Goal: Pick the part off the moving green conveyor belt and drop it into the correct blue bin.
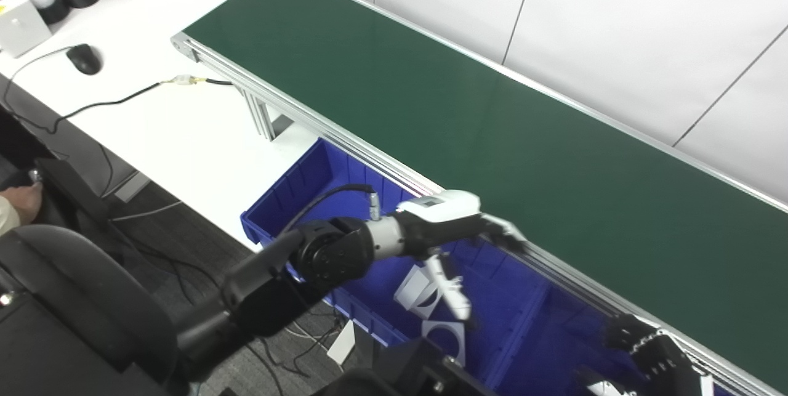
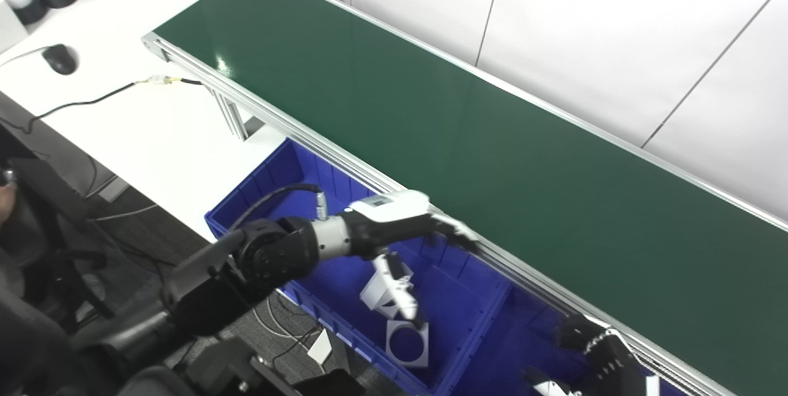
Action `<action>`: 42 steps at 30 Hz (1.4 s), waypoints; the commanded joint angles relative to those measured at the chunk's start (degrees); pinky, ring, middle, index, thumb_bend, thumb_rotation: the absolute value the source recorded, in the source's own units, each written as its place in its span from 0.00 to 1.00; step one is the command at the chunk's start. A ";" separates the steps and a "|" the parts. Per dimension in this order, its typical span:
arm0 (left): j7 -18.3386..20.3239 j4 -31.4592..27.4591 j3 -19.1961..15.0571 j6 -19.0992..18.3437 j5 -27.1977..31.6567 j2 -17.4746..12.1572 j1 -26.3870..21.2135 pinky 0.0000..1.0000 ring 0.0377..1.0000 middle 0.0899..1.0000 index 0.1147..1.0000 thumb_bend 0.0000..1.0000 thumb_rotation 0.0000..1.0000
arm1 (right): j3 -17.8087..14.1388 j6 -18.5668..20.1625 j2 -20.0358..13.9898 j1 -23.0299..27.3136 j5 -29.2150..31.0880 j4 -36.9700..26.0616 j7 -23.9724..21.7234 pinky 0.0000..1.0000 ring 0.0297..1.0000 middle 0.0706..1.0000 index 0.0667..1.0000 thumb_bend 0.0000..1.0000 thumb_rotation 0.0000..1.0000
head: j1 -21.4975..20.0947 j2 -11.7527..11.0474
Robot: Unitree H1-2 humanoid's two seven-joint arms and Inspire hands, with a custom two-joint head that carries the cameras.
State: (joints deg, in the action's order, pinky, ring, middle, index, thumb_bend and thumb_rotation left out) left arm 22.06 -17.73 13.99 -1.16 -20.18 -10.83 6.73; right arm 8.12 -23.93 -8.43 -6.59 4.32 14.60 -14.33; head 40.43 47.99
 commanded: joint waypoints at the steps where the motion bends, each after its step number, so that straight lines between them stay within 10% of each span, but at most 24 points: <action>1: -3.69 1.04 -0.56 3.97 4.43 3.22 -1.32 0.68 0.73 0.73 0.73 1.00 0.33 | -0.94 -2.97 -0.28 1.41 1.35 -0.49 -1.31 0.54 0.57 0.59 0.57 0.78 0.00 | 0.32 -0.45; 5: -8.04 7.27 -0.78 8.99 6.77 7.68 -0.85 0.61 0.64 0.66 0.65 1.00 0.26 | -1.61 -2.84 0.14 1.31 1.18 -0.29 -1.55 0.53 0.57 0.58 0.59 0.80 0.01 | -1.38 -0.12; 12: -11.04 15.57 -0.48 14.63 4.50 6.28 0.11 0.51 0.56 0.58 0.57 0.97 0.09 | -0.92 -2.89 1.80 0.36 -0.73 -1.56 -0.74 0.54 0.57 0.59 0.58 0.80 0.00 | -7.61 0.73; 21: -10.83 16.71 -0.89 16.15 2.74 -0.42 1.22 0.49 0.51 0.49 0.48 0.94 0.01 | 1.60 -2.94 6.24 -1.70 -10.39 -3.43 6.04 0.53 0.58 0.59 0.57 0.81 0.03 | -36.84 2.91; 23: -9.94 16.41 -1.03 16.46 4.01 -1.70 1.02 0.45 0.47 0.47 0.43 0.61 0.04 | 2.15 -2.93 7.28 -1.79 -12.35 -3.73 7.72 0.52 0.57 0.60 0.57 0.81 0.05 | -39.71 2.95; 28: -7.87 15.70 -0.98 15.84 5.97 -4.20 0.27 0.43 0.44 0.43 0.41 0.52 0.05 | 2.83 -2.54 9.46 -1.16 -15.45 -3.45 11.05 0.50 0.56 0.60 0.57 0.82 0.01 | -49.34 3.15; 42: -10.38 17.34 -2.23 16.70 3.49 -4.04 0.51 0.44 0.46 0.46 0.40 0.52 0.00 | 4.39 -1.51 10.51 -0.76 -18.51 -2.41 13.97 0.49 0.55 0.59 0.56 0.85 0.00 | -52.09 1.59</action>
State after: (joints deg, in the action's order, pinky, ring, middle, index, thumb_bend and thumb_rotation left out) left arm 14.09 0.73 12.22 14.13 -15.42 -15.65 7.39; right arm 12.30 -23.90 1.46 -7.59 -14.31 12.97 -1.20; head -11.69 49.57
